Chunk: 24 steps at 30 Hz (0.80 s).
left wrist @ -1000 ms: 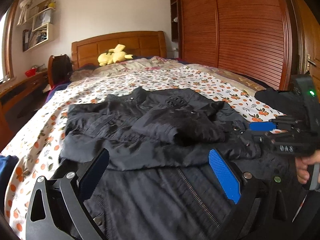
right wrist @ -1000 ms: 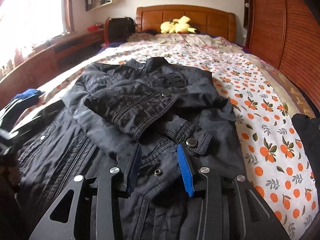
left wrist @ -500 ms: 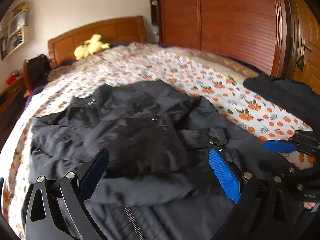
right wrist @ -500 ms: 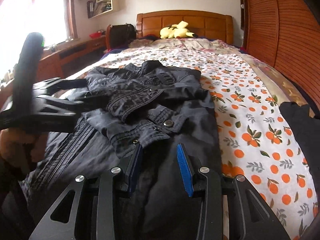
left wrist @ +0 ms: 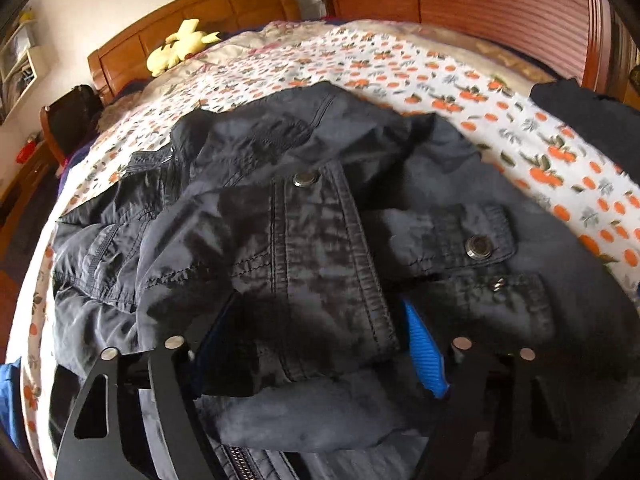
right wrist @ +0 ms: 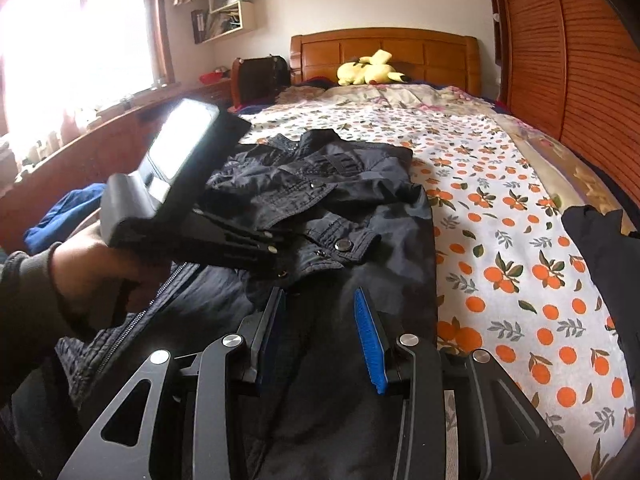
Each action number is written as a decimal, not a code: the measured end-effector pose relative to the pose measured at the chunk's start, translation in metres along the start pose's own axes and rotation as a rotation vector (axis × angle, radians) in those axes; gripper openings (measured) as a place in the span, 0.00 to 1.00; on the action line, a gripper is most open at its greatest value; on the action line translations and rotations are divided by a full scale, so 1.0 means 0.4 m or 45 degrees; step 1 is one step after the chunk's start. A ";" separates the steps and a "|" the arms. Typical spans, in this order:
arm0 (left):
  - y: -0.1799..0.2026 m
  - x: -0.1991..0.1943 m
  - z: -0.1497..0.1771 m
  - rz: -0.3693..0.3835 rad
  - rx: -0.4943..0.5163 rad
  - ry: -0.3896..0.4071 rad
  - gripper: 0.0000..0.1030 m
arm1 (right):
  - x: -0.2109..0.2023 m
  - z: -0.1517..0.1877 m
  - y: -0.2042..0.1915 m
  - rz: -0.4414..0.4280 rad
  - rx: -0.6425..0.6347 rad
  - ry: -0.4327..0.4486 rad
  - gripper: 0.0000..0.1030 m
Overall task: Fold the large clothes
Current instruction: 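Close the left tool on the jacket side edge and lift it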
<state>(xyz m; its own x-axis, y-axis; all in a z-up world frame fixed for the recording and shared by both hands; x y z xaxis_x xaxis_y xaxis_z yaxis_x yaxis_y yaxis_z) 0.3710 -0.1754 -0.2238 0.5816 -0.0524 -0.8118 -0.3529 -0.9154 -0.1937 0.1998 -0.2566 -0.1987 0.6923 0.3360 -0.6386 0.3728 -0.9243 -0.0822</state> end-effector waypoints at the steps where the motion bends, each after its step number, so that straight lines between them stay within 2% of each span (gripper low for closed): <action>1: -0.001 0.002 0.002 0.000 0.003 -0.006 0.64 | 0.000 -0.002 0.002 -0.005 0.001 0.003 0.34; 2: -0.001 0.003 0.002 0.004 0.005 -0.012 0.50 | 0.000 -0.004 0.005 -0.009 0.003 0.004 0.34; 3: -0.003 0.001 0.003 -0.010 0.007 -0.016 0.43 | 0.000 -0.005 0.007 -0.013 0.006 0.004 0.34; 4: -0.007 -0.005 0.002 -0.034 0.012 -0.010 0.26 | 0.001 -0.006 0.009 -0.015 0.009 0.004 0.34; 7: -0.031 -0.047 -0.006 -0.015 -0.025 0.041 0.17 | 0.003 -0.007 0.016 -0.022 0.023 0.006 0.34; 12: -0.120 -0.160 -0.026 -0.038 -0.138 0.177 0.15 | 0.007 -0.012 0.017 -0.009 0.023 0.014 0.34; 16: -0.199 -0.234 -0.024 -0.092 -0.191 0.240 0.14 | 0.016 -0.014 0.013 0.000 0.015 0.008 0.34; 24: -0.333 -0.275 0.036 -0.145 -0.273 0.257 0.15 | 0.023 -0.037 -0.028 0.004 -0.034 0.025 0.34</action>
Point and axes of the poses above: each gripper's, at about its wrist camera, not at the fingertips, and x roughly the way its jaws point, y to its right, z to its underside, the point moved 4 cm from there along x, roughly the way its jaws point, and after that the axes turned 3 degrees about -y, right-handed, at the moved point
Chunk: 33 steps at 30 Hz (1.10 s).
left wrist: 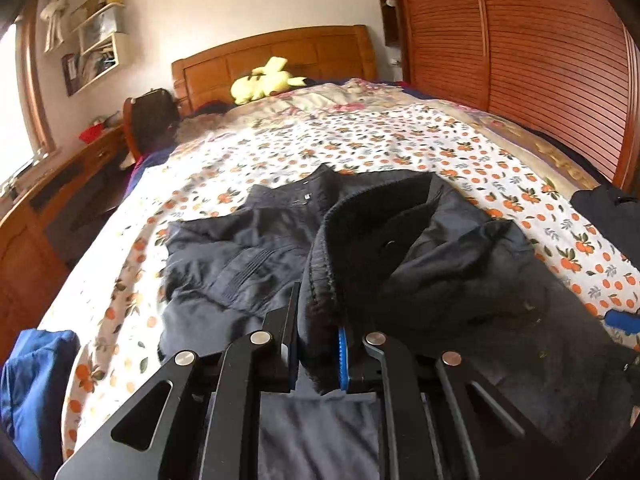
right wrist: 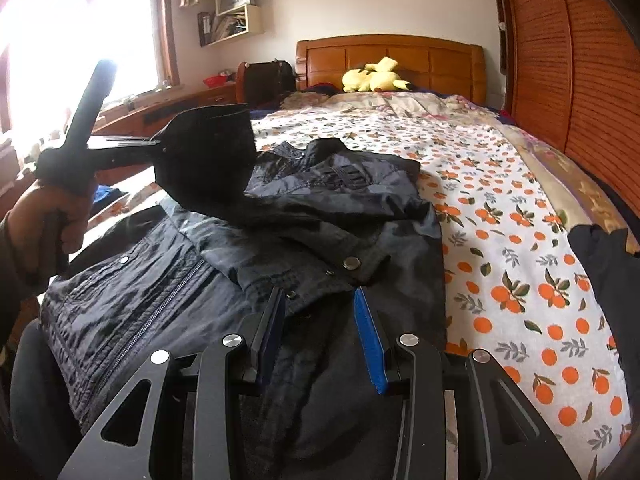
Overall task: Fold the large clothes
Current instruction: 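Close the left tool on the jacket side edge and lift it, then fold the jacket side over the body with the left tool and open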
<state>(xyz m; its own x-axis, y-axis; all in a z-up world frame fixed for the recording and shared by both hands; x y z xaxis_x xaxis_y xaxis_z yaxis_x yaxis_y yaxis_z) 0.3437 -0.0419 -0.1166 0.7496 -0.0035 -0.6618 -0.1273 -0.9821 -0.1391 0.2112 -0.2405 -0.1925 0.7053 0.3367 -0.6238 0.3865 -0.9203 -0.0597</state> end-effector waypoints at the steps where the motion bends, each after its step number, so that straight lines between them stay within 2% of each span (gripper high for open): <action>1: -0.010 0.001 0.008 -0.002 -0.002 -0.002 0.15 | 0.002 -0.003 -0.003 0.000 -0.004 0.001 0.34; 7: -0.058 0.012 0.095 0.006 -0.030 -0.045 0.19 | 0.036 -0.031 -0.050 0.006 -0.039 -0.008 0.34; 10: -0.077 0.011 0.136 -0.029 -0.023 -0.052 0.30 | 0.057 -0.043 -0.074 0.005 -0.054 -0.018 0.34; 18: -0.155 0.000 0.193 -0.063 -0.068 -0.070 0.37 | 0.107 -0.051 -0.127 0.006 -0.106 -0.053 0.34; 24: -0.187 -0.023 0.260 -0.027 -0.103 -0.090 0.41 | 0.124 -0.054 -0.141 0.000 -0.114 -0.066 0.34; 33: -0.160 -0.045 0.335 0.090 -0.132 -0.130 0.41 | 0.151 -0.053 -0.163 -0.003 -0.130 -0.090 0.34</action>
Point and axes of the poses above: each gripper's, at about its wrist camera, not at the fingertips, and x roughly the way its jaws point, y to its right, z to its underside, the point moved 4 cm from there along x, roughly the way its jaws point, and after that the axes turned 3 degrees about -y, right-handed, at the moved point
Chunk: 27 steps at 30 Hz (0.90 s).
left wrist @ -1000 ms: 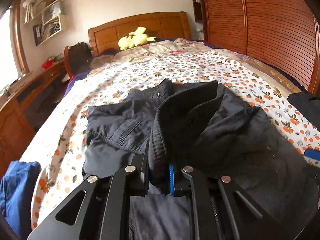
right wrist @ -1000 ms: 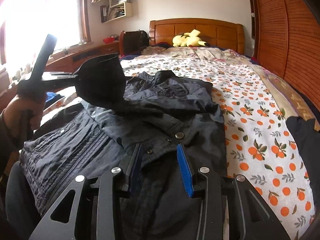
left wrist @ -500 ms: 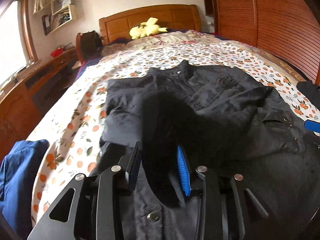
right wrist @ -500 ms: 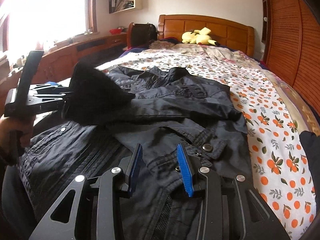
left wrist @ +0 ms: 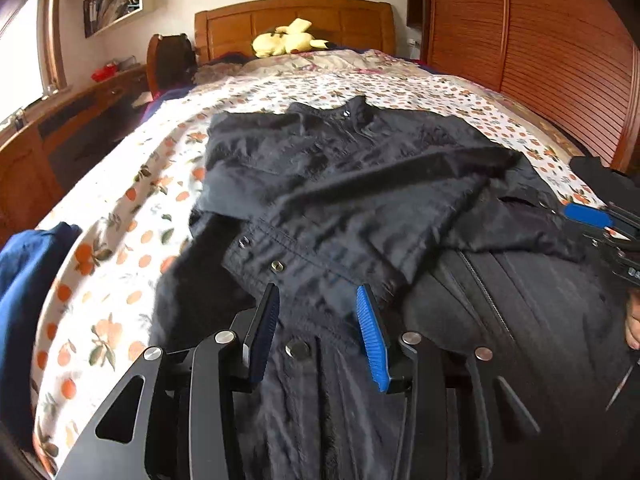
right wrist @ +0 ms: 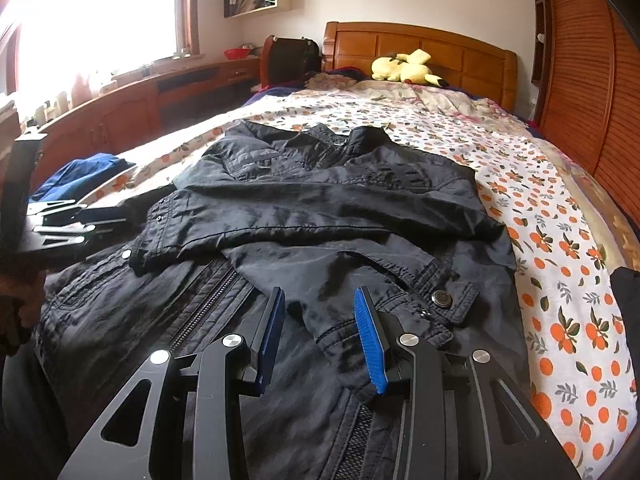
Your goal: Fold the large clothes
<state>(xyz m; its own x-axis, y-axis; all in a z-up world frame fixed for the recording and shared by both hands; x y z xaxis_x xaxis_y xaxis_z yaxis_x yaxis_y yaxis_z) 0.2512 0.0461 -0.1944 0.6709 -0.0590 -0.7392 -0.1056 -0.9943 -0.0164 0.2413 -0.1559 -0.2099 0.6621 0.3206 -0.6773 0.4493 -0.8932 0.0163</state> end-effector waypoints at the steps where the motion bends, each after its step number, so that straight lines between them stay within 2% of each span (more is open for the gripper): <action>1: 0.007 0.001 0.007 0.008 0.005 -0.011 0.41 | 0.001 0.000 -0.003 0.000 -0.003 0.000 0.34; 6: 0.034 0.022 0.034 0.038 0.007 -0.061 0.41 | 0.005 0.000 -0.009 0.000 -0.006 -0.001 0.35; 9: 0.043 0.044 0.048 0.023 0.020 -0.093 0.41 | 0.005 0.000 -0.009 0.005 -0.006 0.001 0.40; 13: 0.042 0.065 0.057 0.016 0.015 -0.124 0.41 | 0.003 0.000 -0.006 0.008 -0.007 0.004 0.41; 15: 0.042 0.075 0.058 0.022 0.015 -0.145 0.31 | 0.002 0.000 -0.006 0.009 -0.007 0.005 0.41; 17: 0.045 0.081 0.058 0.050 0.020 -0.155 0.10 | 0.001 0.001 -0.003 0.009 -0.003 0.006 0.41; 18: 0.049 0.080 0.058 0.063 0.031 -0.155 0.08 | -0.001 0.002 -0.001 0.008 -0.002 0.007 0.41; 20: 0.057 0.066 0.055 0.046 0.057 -0.132 0.05 | -0.006 0.004 0.003 0.009 -0.001 0.013 0.41; 27: 0.109 -0.064 0.037 0.109 0.070 -0.003 0.03 | -0.017 0.004 0.019 0.010 0.011 0.027 0.41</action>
Point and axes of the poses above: each gripper's, at about its wrist camera, not at the fingertips, and x roughly the way its jaws point, y to its right, z to its underside, the point moved 4 cm from there along x, roughly the way its jaws point, and after that the axes turned 3 degrees about -y, right-handed, at the moved point
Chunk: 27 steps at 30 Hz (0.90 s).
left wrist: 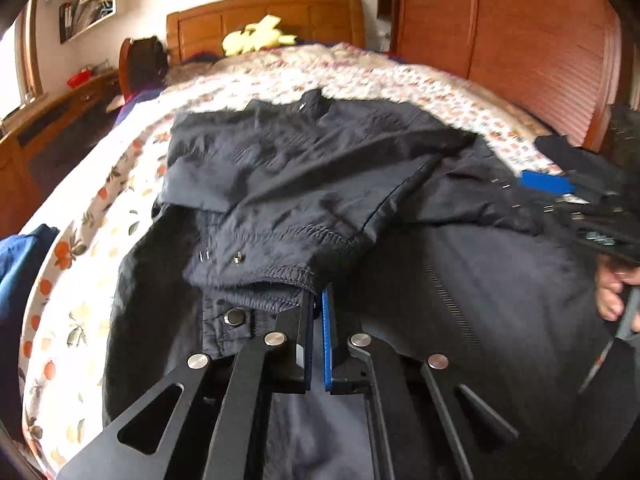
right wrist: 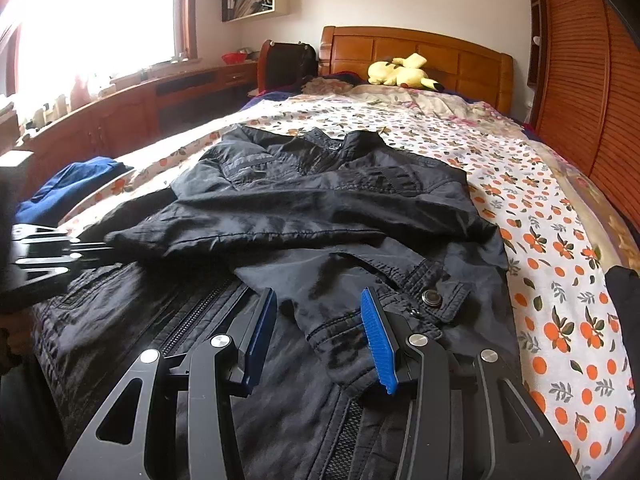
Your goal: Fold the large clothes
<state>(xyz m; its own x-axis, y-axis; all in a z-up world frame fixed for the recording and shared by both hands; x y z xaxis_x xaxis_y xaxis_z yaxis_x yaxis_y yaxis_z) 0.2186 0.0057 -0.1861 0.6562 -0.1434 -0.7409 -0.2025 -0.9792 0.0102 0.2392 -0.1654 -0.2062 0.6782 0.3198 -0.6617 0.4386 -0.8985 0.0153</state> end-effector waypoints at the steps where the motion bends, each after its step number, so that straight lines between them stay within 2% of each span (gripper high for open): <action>1: 0.008 -0.009 -0.002 0.006 0.003 0.007 0.03 | 0.000 0.000 0.002 0.001 0.002 -0.001 0.41; 11: 0.053 -0.039 0.002 0.008 0.020 0.036 0.04 | 0.000 0.001 0.002 0.002 0.001 -0.005 0.41; 15: 0.046 -0.037 0.012 0.014 -0.001 0.032 0.09 | -0.001 0.001 -0.002 0.001 -0.001 -0.007 0.41; 16: 0.042 -0.041 0.016 0.016 -0.009 0.036 0.14 | -0.001 0.001 -0.002 0.001 -0.003 -0.006 0.41; 18: 0.036 -0.053 0.023 0.006 -0.020 0.056 0.35 | -0.001 0.002 -0.006 -0.002 -0.004 -0.006 0.41; 19: 0.034 -0.058 0.025 -0.003 -0.023 0.067 0.50 | -0.001 0.003 -0.006 -0.002 -0.005 -0.007 0.41; 20: 0.029 -0.067 0.029 -0.016 -0.025 0.082 0.60 | -0.001 0.003 -0.008 -0.003 -0.006 -0.007 0.41; 22: 0.021 -0.080 0.035 -0.031 -0.031 0.099 0.71 | 0.002 0.005 -0.012 -0.003 -0.009 -0.011 0.41; 23: 0.015 -0.087 0.038 -0.040 -0.039 0.106 0.84 | 0.004 0.006 -0.014 -0.003 -0.012 -0.014 0.41; 24: 0.010 -0.093 0.039 -0.052 -0.047 0.116 0.92 | 0.006 0.006 -0.016 -0.002 -0.014 -0.017 0.41; 25: 0.001 -0.103 0.040 -0.064 -0.059 0.138 0.98 | 0.007 0.007 -0.018 -0.003 -0.016 -0.018 0.41; 27: -0.015 -0.118 0.046 -0.063 -0.079 0.160 0.98 | 0.011 0.009 -0.020 -0.004 -0.018 -0.023 0.41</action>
<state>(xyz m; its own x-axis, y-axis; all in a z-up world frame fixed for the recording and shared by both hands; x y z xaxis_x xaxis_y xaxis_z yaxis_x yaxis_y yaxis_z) 0.1756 0.0209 -0.1635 0.7508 -0.1075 -0.6517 -0.1248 -0.9920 0.0198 0.2367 -0.1580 -0.2117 0.6663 0.3171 -0.6749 0.4491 -0.8932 0.0237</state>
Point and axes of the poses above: each gripper's, at about its wrist camera, not at the fingertips, and x roughly the way its jaws point, y to its right, z to its underside, the point moved 4 cm from there along x, roughly the way its jaws point, and after that the axes turned 3 degrees about -y, right-handed, at the moved point
